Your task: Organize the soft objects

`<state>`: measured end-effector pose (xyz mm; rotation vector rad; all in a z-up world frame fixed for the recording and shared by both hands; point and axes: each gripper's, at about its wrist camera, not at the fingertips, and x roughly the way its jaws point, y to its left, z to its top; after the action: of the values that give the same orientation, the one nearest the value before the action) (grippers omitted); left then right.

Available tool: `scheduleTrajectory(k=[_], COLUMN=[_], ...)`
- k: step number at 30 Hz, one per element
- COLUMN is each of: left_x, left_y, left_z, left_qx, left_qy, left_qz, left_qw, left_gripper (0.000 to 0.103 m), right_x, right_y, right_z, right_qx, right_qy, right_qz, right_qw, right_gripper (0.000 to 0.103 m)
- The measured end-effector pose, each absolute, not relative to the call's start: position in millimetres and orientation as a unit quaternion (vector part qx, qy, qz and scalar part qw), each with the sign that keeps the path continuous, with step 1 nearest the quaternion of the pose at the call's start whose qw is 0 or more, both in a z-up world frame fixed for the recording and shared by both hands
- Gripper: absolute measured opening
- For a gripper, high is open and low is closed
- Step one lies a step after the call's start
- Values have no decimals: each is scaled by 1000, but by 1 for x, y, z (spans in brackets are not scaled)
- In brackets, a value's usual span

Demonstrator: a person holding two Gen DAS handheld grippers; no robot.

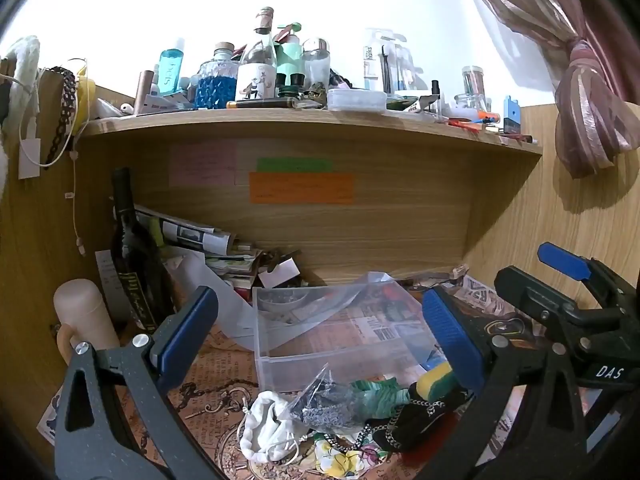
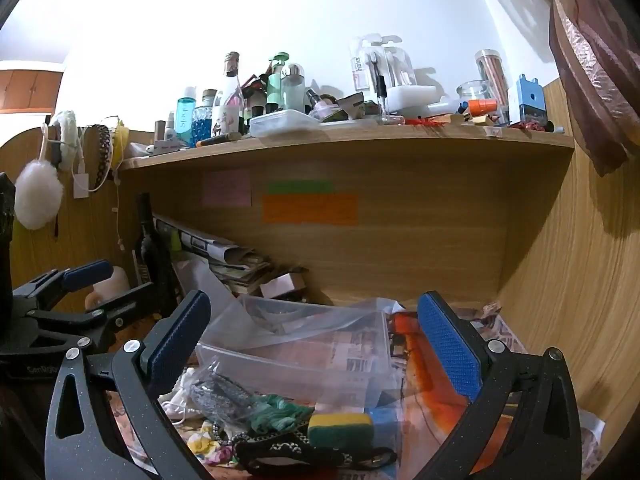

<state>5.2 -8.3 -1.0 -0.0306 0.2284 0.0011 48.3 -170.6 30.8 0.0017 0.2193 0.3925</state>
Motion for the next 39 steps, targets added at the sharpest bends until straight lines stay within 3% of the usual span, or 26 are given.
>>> scheduleTrajectory(k=[39], left_x=[3], left_y=[-4], left_z=[-2], left_qx=[-19], left_qy=[115], left_qz=[-1], left_qw=[993], left_gripper=[103], right_x=[49], right_y=[-173], right_z=[31], right_qx=[5], right_qy=[111], right_qz=[198], right_qw=[974], right_gripper=[103])
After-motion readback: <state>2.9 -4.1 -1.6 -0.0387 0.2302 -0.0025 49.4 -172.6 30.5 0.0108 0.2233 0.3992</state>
